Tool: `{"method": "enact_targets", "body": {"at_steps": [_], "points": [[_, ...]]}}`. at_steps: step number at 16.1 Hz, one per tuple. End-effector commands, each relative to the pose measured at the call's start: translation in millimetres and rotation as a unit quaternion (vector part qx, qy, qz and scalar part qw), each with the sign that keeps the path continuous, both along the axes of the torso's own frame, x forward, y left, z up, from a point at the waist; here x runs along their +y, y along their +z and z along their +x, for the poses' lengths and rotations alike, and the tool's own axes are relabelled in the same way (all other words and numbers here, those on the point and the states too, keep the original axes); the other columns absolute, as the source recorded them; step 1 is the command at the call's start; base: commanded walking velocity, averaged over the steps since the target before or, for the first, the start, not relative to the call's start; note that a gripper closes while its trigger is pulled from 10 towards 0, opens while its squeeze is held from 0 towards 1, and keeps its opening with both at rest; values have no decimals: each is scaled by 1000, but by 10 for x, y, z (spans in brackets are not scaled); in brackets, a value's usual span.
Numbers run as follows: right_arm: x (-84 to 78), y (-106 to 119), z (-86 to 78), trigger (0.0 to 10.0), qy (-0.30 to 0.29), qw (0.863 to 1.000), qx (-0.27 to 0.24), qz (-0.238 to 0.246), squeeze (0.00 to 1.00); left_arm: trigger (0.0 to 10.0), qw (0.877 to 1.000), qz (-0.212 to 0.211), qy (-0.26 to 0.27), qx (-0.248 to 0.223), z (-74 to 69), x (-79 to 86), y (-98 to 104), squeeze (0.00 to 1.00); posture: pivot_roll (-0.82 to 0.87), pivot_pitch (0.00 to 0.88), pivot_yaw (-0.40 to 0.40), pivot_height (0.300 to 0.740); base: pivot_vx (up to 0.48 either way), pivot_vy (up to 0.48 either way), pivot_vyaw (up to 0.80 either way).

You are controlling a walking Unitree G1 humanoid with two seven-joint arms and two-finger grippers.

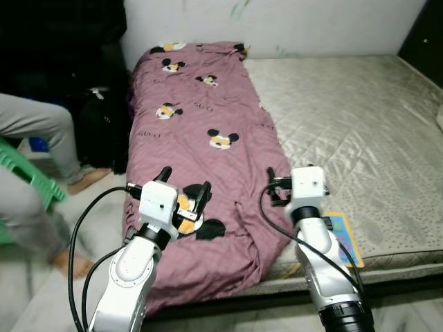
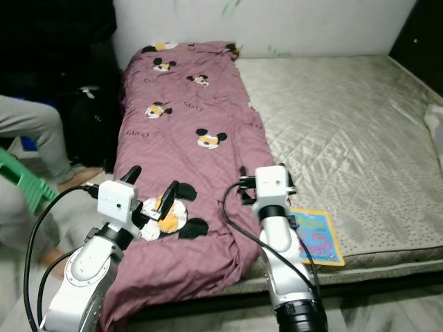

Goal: Clean up the room

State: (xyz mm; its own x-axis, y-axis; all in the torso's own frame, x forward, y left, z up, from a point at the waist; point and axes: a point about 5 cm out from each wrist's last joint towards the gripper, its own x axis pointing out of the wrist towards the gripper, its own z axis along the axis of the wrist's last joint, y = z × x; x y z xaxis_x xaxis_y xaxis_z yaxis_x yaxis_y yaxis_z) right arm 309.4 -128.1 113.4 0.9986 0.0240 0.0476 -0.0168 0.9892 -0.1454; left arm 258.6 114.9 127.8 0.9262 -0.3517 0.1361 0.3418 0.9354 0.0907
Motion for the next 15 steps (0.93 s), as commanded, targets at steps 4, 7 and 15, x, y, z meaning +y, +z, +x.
{"method": "enact_targets", "body": {"at_steps": [4, 7, 15], "points": [[-3, 1, -10, 10000, 0, 1000, -4, -6, 0, 10000, 1000, 6, 3, 1, -17, 14, -5, 0, -14, 108, -3, 740, 0, 0, 0], [1, 3, -2, 10000, 2, 1000, -5, -9, 0, 10000, 1000, 4, 2, -1, -5, 5, 0, 0, -17, 105, -5, 740, 0, -316, 0], [22, 18, 8, 10000, 9, 1000, -7, -13, 0, 10000, 1000, 1, 2, -1, 9, -12, -4, 0, -21, 104, -9, 740, 0, -323, 0]]}}
